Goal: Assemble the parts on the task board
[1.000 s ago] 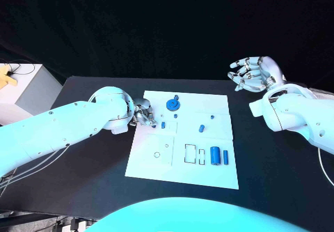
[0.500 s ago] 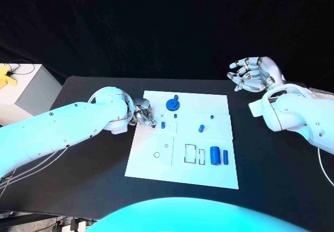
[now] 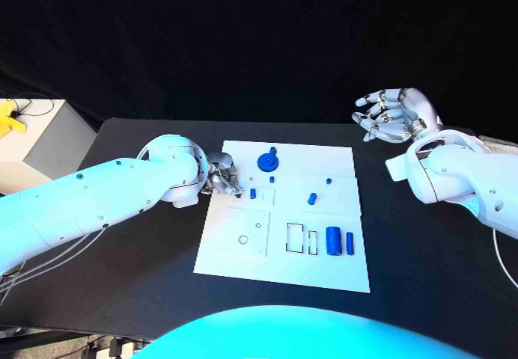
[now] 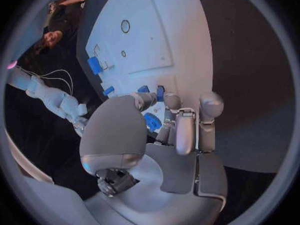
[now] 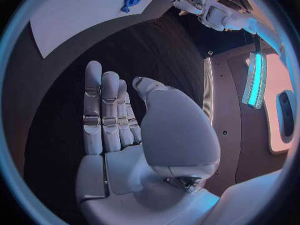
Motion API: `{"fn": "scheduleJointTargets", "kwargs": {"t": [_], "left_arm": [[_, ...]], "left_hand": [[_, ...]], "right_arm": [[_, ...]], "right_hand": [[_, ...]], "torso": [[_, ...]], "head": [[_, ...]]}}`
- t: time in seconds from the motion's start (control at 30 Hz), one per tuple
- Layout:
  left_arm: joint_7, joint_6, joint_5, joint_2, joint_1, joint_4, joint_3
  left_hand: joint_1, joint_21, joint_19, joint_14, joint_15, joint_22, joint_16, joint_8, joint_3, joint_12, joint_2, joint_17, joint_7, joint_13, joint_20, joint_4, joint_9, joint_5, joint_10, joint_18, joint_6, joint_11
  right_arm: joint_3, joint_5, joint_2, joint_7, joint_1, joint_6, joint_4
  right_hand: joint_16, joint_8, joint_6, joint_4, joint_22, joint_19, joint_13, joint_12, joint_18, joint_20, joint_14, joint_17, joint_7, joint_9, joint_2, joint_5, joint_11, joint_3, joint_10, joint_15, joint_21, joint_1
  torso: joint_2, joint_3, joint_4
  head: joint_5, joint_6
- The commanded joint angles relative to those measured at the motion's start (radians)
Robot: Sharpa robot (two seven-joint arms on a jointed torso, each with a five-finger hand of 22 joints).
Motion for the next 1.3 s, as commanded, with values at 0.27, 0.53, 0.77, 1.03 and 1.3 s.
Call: {"fn": "scheduleJointTargets", "kwargs": {"t": [0.27,0.53,0.77,1.03,1.3], "left_arm": [[-0.001,0.037,0.023,0.005,0.000,0.002,0.000],[-0.003,0.035,0.025,0.007,0.000,0.000,0.000],[-0.019,0.034,0.053,0.011,0.000,-0.010,0.000],[-0.030,0.035,0.074,0.027,-0.001,-0.032,0.000],[-0.031,0.024,0.082,0.036,-0.004,-0.041,-0.001]], "left_hand": [[0.002,0.005,0.007,0.038,-0.009,0.001,0.005,0.004,0.176,0.005,-0.005,0.093,0.000,-0.002,-0.003,-0.169,0.014,0.004,0.007,-0.013,0.010,-0.002],[0.002,0.005,0.008,0.039,-0.010,0.002,0.005,0.004,0.180,0.006,-0.007,0.093,-0.001,0.000,-0.004,-0.172,0.014,0.005,0.009,-0.013,0.011,-0.002],[-0.018,0.002,0.004,0.036,-0.009,-0.004,0.001,0.002,0.180,-0.002,-0.013,0.084,0.000,-0.014,-0.004,-0.164,0.012,-0.001,0.005,-0.012,0.010,-0.001],[-0.054,-0.002,0.001,0.035,-0.010,-0.010,0.000,0.003,0.154,-0.001,-0.017,0.082,-0.005,-0.014,-0.005,-0.140,0.009,-0.008,0.012,-0.011,0.017,-0.003],[-0.091,-0.002,0.004,0.037,-0.013,-0.008,0.001,0.002,0.118,0.002,-0.029,0.086,-0.011,-0.009,-0.007,-0.115,0.005,-0.008,0.018,-0.012,0.027,-0.008]], "right_arm": [[0.000,-0.003,-0.001,0.001,-0.001,0.017,0.000],[0.000,-0.003,-0.002,0.000,-0.002,0.016,-0.001],[0.000,0.000,0.001,0.004,-0.002,0.015,-0.002],[0.000,0.001,0.000,0.006,-0.003,0.015,-0.001],[0.000,0.003,-0.003,0.006,-0.003,0.015,-0.001]], "right_hand": [[-0.006,0.005,0.006,-0.001,-0.002,0.008,-0.002,-0.005,0.011,0.000,0.007,0.002,0.001,0.001,0.001,0.005,-0.002,0.003,-0.003,-0.001,-0.005,0.004],[-0.008,0.005,0.006,-0.001,-0.003,0.008,-0.003,-0.006,0.011,0.000,0.007,0.002,0.001,0.001,0.000,0.005,-0.002,0.003,-0.003,-0.001,-0.006,0.003],[-0.014,0.005,0.005,0.004,-0.009,0.008,-0.006,-0.006,0.010,0.001,0.007,0.003,0.002,0.002,0.003,0.008,0.000,0.003,-0.005,0.001,-0.011,-0.006],[-0.015,0.005,0.004,0.004,-0.009,0.008,-0.006,-0.006,0.010,0.002,0.007,0.003,0.002,0.002,0.004,0.009,0.000,0.003,-0.006,0.001,-0.012,-0.008],[-0.015,0.005,0.004,0.004,-0.009,0.008,-0.006,-0.006,0.010,0.002,0.007,0.003,0.002,0.002,0.004,0.009,0.000,0.003,-0.006,0.001,-0.012,-0.008]], "torso": [[0.001,-0.0006,0.0002],[0.000,-0.0013,0.0011],[0.000,-0.0007,0.0008],[0.001,0.0002,-0.0010],[0.000,-0.0003,0.0000]], "head": [[-0.004,0.000],[-0.004,0.000],[-0.005,0.000],[-0.010,0.000],[-0.012,0.000]]}}
